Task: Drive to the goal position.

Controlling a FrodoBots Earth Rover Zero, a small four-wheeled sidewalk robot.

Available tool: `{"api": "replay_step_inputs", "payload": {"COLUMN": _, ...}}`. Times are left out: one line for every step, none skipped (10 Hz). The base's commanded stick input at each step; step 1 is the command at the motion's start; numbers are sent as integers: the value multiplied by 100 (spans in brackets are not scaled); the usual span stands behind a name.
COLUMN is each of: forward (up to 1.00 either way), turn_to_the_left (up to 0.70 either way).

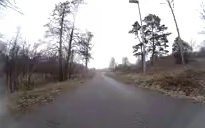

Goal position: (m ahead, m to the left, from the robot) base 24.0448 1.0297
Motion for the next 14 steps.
{"api": "replay_step_inputs", "payload": {"forward": 70, "turn_to_the_left": 0}}
{"api": "replay_step_inputs", "payload": {"forward": 70, "turn_to_the_left": 0}}
{"api": "replay_step_inputs", "payload": {"forward": 70, "turn_to_the_left": 0}}
{"api": "replay_step_inputs", "payload": {"forward": 70, "turn_to_the_left": 0}}
{"api": "replay_step_inputs", "payload": {"forward": 70, "turn_to_the_left": 0}}
{"api": "replay_step_inputs", "payload": {"forward": 70, "turn_to_the_left": 0}}
{"api": "replay_step_inputs", "payload": {"forward": 70, "turn_to_the_left": 0}}
{"api": "replay_step_inputs", "payload": {"forward": 70, "turn_to_the_left": 0}}
{"api": "replay_step_inputs", "payload": {"forward": 70, "turn_to_the_left": 0}}
{"api": "replay_step_inputs", "payload": {"forward": 70, "turn_to_the_left": 0}}
{"api": "replay_step_inputs", "payload": {"forward": 70, "turn_to_the_left": 0}}
{"api": "replay_step_inputs", "payload": {"forward": 70, "turn_to_the_left": 0}}
{"api": "replay_step_inputs", "payload": {"forward": 70, "turn_to_the_left": 0}}
{"api": "replay_step_inputs", "payload": {"forward": 70, "turn_to_the_left": 0}}
